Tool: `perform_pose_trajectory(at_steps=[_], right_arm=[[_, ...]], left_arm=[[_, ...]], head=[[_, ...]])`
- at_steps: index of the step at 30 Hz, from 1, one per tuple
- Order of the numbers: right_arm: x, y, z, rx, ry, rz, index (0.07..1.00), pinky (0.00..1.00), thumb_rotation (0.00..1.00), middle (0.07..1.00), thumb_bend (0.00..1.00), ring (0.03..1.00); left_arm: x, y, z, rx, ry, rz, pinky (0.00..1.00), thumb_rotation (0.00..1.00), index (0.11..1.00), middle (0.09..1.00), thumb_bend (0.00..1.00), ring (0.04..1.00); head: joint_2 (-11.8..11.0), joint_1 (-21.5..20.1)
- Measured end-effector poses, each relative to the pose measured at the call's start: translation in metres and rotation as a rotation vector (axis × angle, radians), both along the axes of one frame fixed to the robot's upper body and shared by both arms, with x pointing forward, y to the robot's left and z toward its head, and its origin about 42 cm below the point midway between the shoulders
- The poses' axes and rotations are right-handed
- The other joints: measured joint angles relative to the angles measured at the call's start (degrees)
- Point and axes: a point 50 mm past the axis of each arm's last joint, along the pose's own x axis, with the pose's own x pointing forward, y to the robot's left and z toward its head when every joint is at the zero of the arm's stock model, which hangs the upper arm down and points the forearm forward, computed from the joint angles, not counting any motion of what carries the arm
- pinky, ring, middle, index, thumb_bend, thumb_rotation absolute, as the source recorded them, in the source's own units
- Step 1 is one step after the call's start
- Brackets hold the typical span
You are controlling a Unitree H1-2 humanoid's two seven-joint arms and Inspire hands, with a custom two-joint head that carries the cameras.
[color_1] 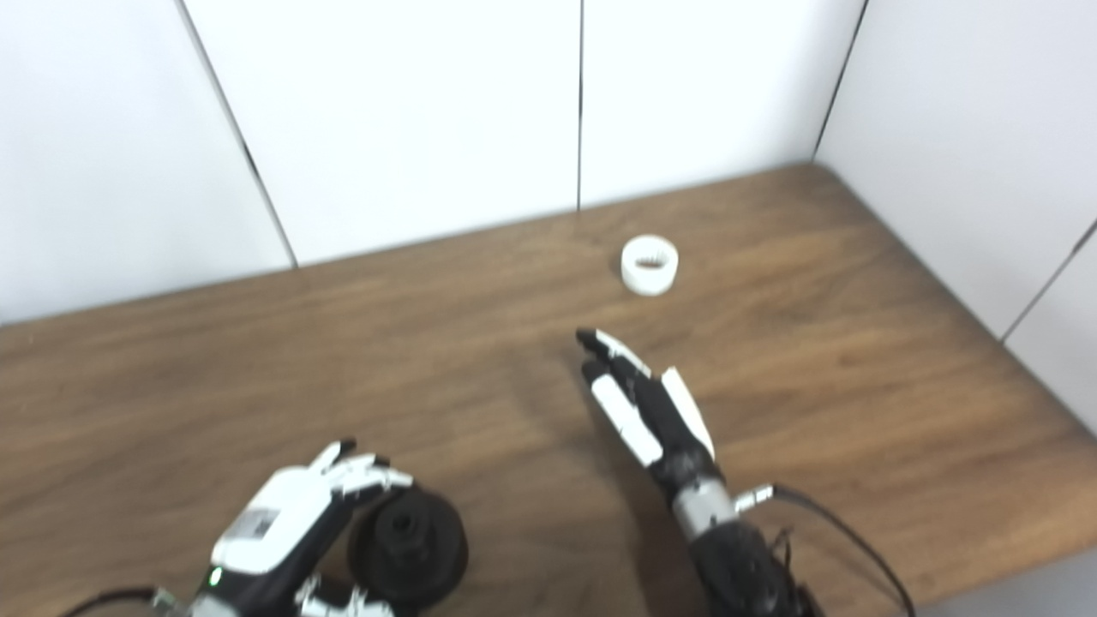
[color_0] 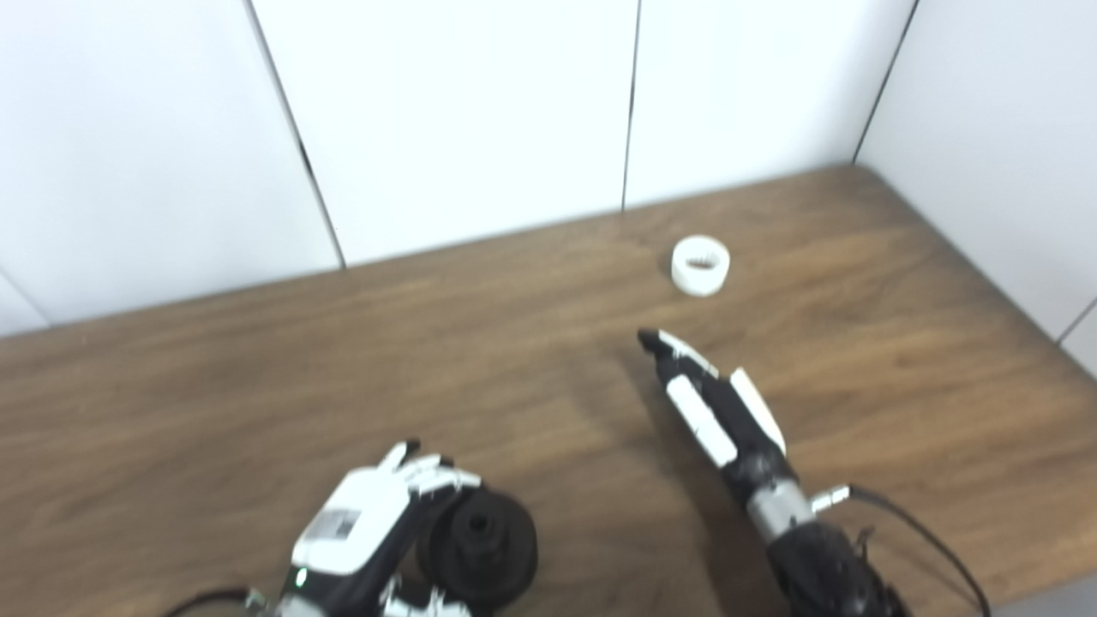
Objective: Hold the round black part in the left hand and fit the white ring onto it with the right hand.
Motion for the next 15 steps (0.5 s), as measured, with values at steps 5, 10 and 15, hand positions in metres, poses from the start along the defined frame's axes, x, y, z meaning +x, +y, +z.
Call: perform_pose_trajectory(at_steps=[5,10,15], right_arm=[[0.0003,0.0016,-0.0040,-0.018,-0.012,-0.006,0.873,0.95,1.00,0.895,0.52,0.926],[0.0003,0.0011,-0.0069,-0.019,-0.023,-0.005,0.877,0.96,1.00,0.899,0.52,0.923],[-0.0001,0.0005,-0.0084,-0.012,-0.027,-0.003,0.872,0.97,1.00,0.902,0.52,0.936]], left_arm=[[0.0018,0.0016,-0.0040,-0.009,-0.013,0.002,1.00,0.06,0.482,0.787,0.53,0.882],[0.0021,0.0019,-0.0061,-0.018,-0.022,0.009,1.00,0.06,0.482,0.784,0.53,0.879],[0.0015,0.0017,-0.0066,-0.020,-0.023,0.010,1.00,0.06,0.481,0.783,0.53,0.880]], head=[[-1.9,0.3],[-3.0,1.2],[-2.6,1.5]])
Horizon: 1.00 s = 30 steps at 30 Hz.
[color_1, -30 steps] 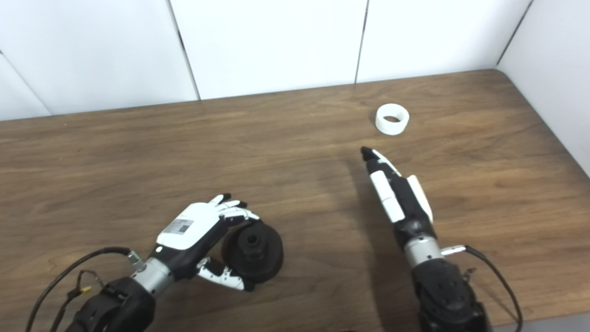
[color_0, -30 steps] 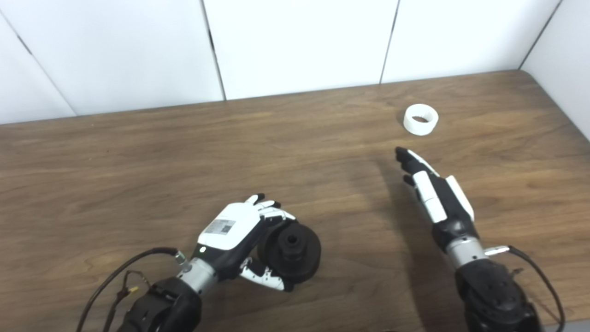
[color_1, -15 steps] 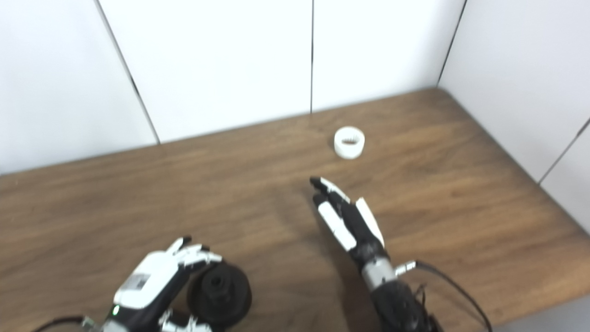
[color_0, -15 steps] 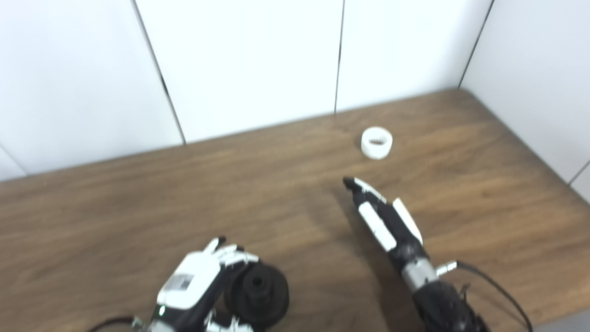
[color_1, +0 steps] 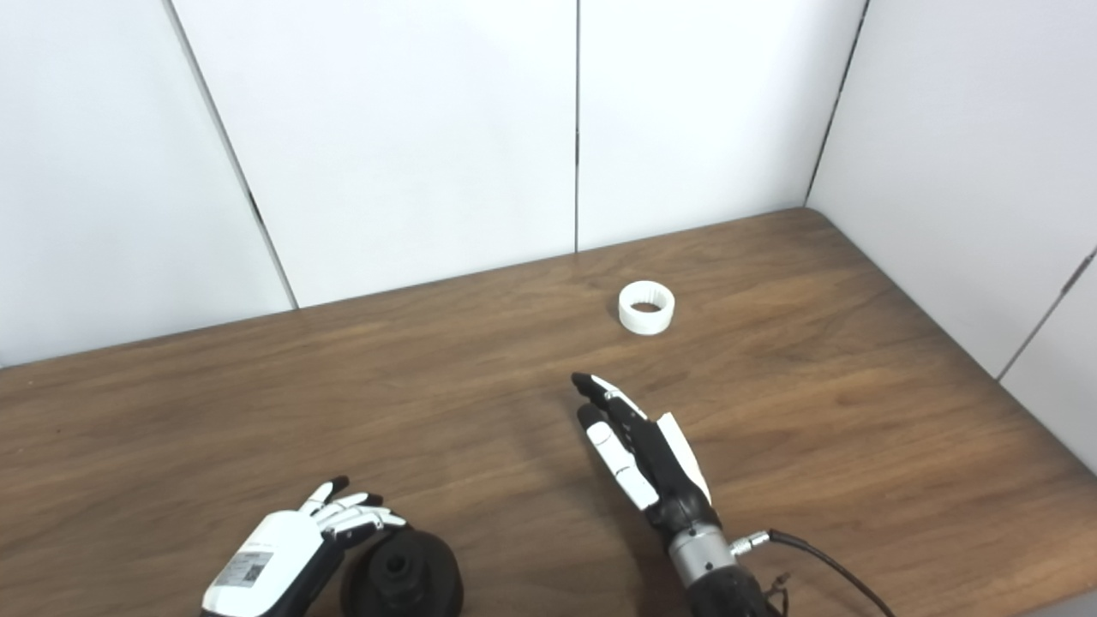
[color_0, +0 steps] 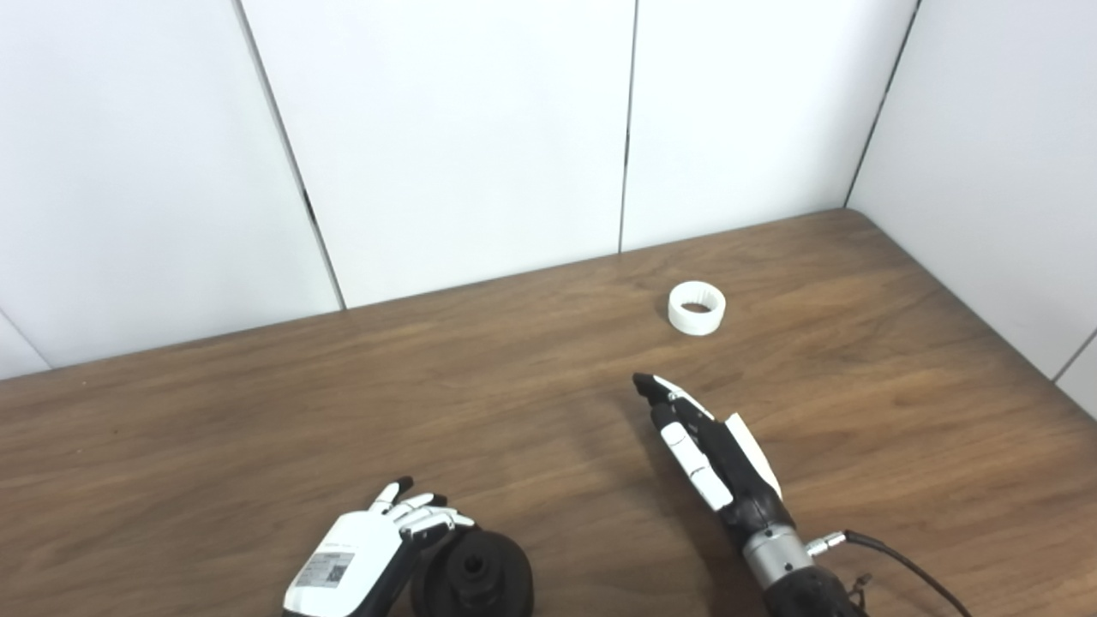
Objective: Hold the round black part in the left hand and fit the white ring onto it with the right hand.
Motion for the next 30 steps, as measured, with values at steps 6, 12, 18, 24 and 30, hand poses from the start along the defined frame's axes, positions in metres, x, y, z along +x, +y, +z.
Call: perform_pose_trajectory(at_steps=[6,12,18,24,30], right_arm=[[-0.002,-0.005,0.001,0.018,0.002,0.000,0.868,0.92,0.77,0.910,0.59,0.927],[-0.003,-0.009,0.028,-0.024,-0.047,0.039,0.860,0.80,0.35,0.881,0.78,0.869],[0.037,-0.037,0.093,-0.379,-0.167,0.045,0.862,0.91,0.31,0.921,0.86,0.935],[0.071,-0.059,0.138,-0.585,-0.149,0.045,0.867,0.95,0.26,0.949,0.93,0.990],[0.106,-0.083,0.166,-0.736,-0.121,0.024,0.860,0.97,0.28,0.947,0.97,0.994]], left_arm=[[-0.001,-0.002,-0.001,-0.004,0.006,0.004,1.00,0.06,0.481,0.783,0.53,0.888],[-0.003,-0.004,0.000,0.010,0.002,0.017,1.00,0.06,0.482,0.782,0.53,0.883],[-0.004,-0.004,0.000,0.007,0.008,0.025,1.00,0.06,0.482,0.781,0.53,0.883],[-0.005,-0.004,0.000,0.005,0.007,0.025,1.00,0.06,0.482,0.782,0.53,0.881],[-0.006,-0.004,0.000,0.009,0.005,0.029,1.00,0.06,0.482,0.779,0.53,0.877]], head=[[1.1,2.3],[1.7,2.9],[1.5,1.9],[1.6,1.3],[1.7,1.2]])
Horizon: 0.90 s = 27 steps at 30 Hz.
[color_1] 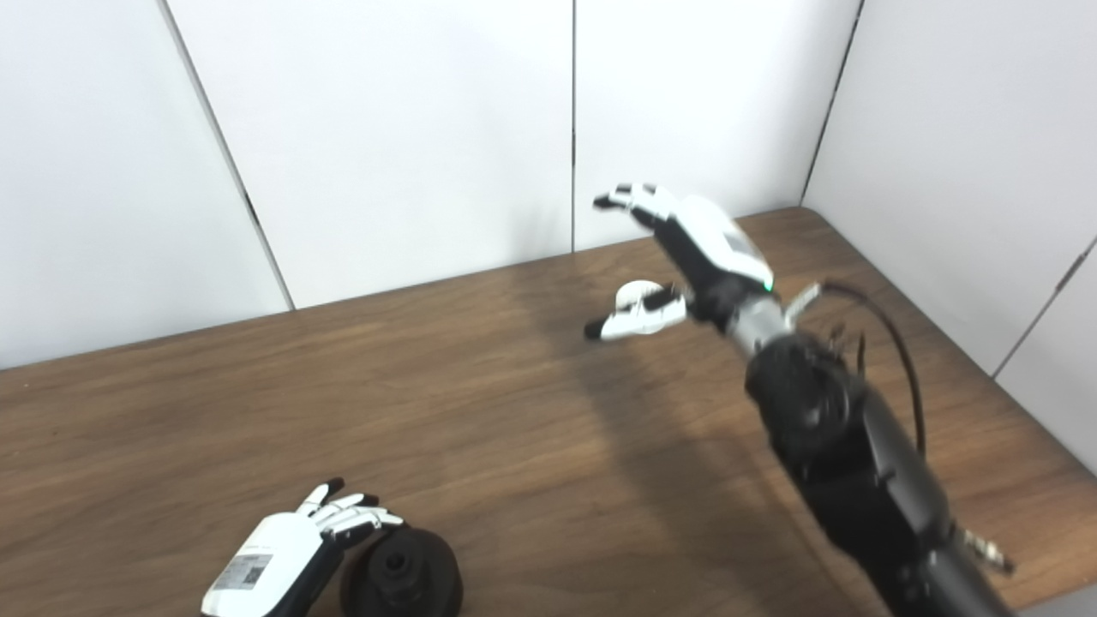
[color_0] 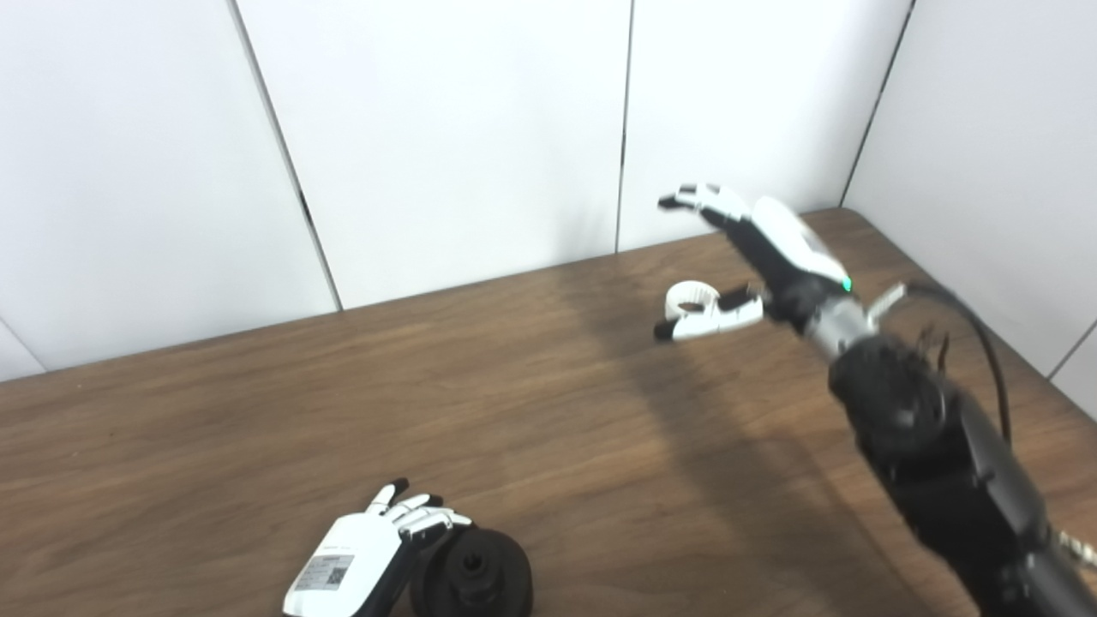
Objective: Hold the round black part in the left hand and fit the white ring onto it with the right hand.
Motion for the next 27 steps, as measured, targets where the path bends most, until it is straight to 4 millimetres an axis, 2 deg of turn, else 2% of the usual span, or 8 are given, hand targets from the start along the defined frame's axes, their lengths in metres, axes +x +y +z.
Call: perform_pose_trajectory(at_steps=[6,12,20,27], right_arm=[[0.031,-0.019,0.010,-0.119,0.090,-0.047,0.847,0.95,0.30,0.955,1.00,1.000],[0.057,-0.038,-0.005,-0.190,0.246,-0.102,0.851,0.96,0.31,0.973,1.00,1.000],[0.088,-0.045,-0.018,-0.265,0.407,-0.113,0.843,0.95,0.31,0.974,1.00,1.000],[0.098,-0.044,-0.026,-0.296,0.477,-0.103,0.837,0.93,0.34,0.964,1.00,1.000]], left_arm=[[-0.001,0.000,0.000,-0.001,-0.003,0.001,1.00,0.06,0.482,0.778,0.53,0.876],[-0.002,0.000,0.001,0.004,-0.008,0.002,1.00,0.06,0.482,0.779,0.53,0.878],[-0.003,0.000,0.003,0.015,-0.011,0.001,1.00,0.06,0.482,0.777,0.53,0.874],[-0.002,0.000,0.004,0.020,-0.015,0.000,1.00,0.06,0.482,0.779,0.53,0.878]], head=[[0.3,-0.2],[0.6,-0.2],[0.8,-0.2],[1.2,0.3]])
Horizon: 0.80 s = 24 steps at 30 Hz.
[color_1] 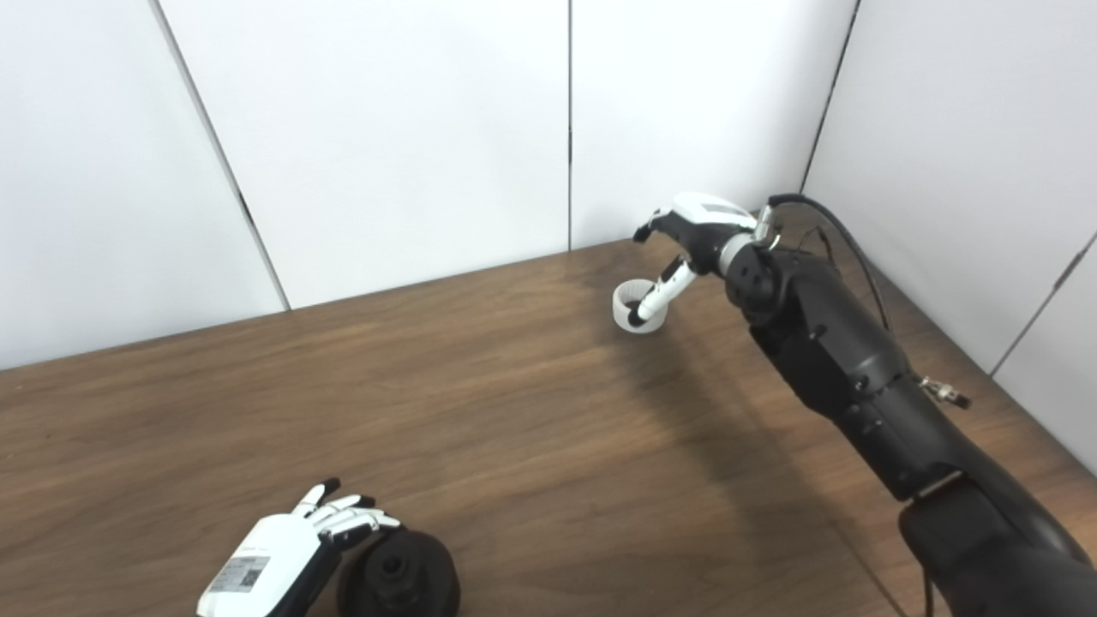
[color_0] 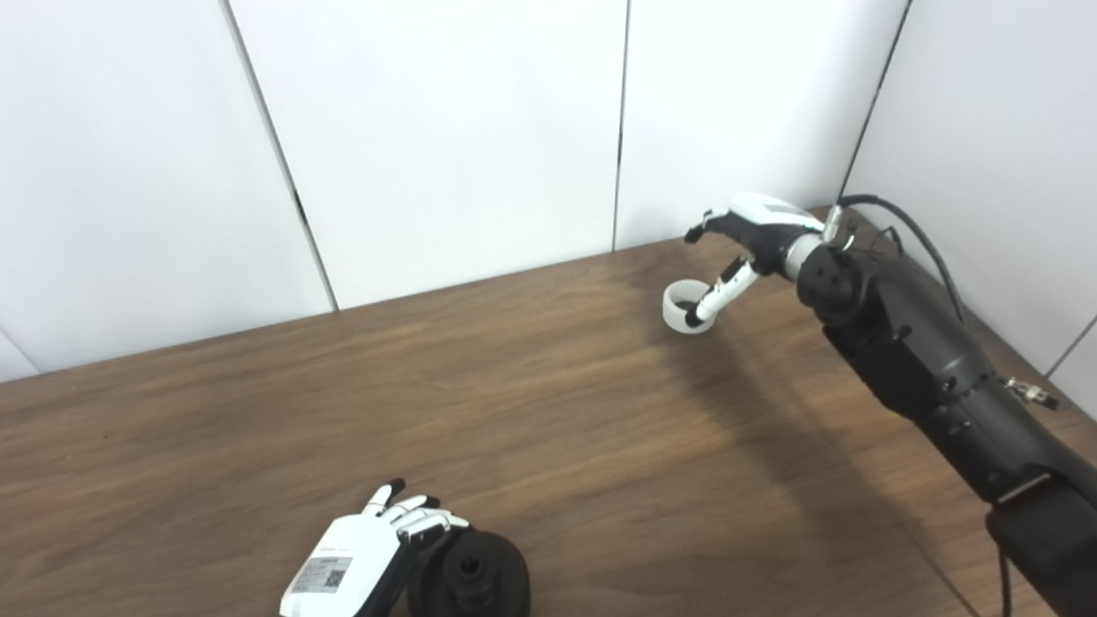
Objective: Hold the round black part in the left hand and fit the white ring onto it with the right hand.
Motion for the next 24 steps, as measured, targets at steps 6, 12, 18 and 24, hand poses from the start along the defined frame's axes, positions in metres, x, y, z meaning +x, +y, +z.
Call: perform_pose_trajectory(at_steps=[6,12,18,24], right_arm=[[0.002,0.001,-0.008,-0.031,0.045,-0.002,0.845,0.96,0.34,0.965,1.00,1.000],[0.009,-0.001,-0.019,-0.043,0.082,-0.017,0.835,0.96,0.34,0.965,1.00,1.000],[0.011,0.002,-0.034,-0.046,0.119,-0.018,0.836,0.99,0.34,0.966,1.00,1.000],[0.014,0.001,-0.038,-0.041,0.122,-0.033,0.836,0.99,0.33,0.967,1.00,1.000]], left_arm=[[0.000,0.000,0.001,0.006,0.000,0.000,1.00,0.06,0.482,0.778,0.53,0.880],[-0.001,-0.001,0.001,0.007,-0.002,0.003,1.00,0.06,0.482,0.776,0.53,0.873],[-0.001,-0.001,0.001,0.006,-0.002,0.004,1.00,0.06,0.482,0.773,0.53,0.872],[-0.002,0.000,0.001,0.006,-0.002,0.004,1.00,0.06,0.482,0.774,0.53,0.875]], head=[[0.2,0.2],[0.6,0.5],[0.8,0.7],[0.9,0.8]])
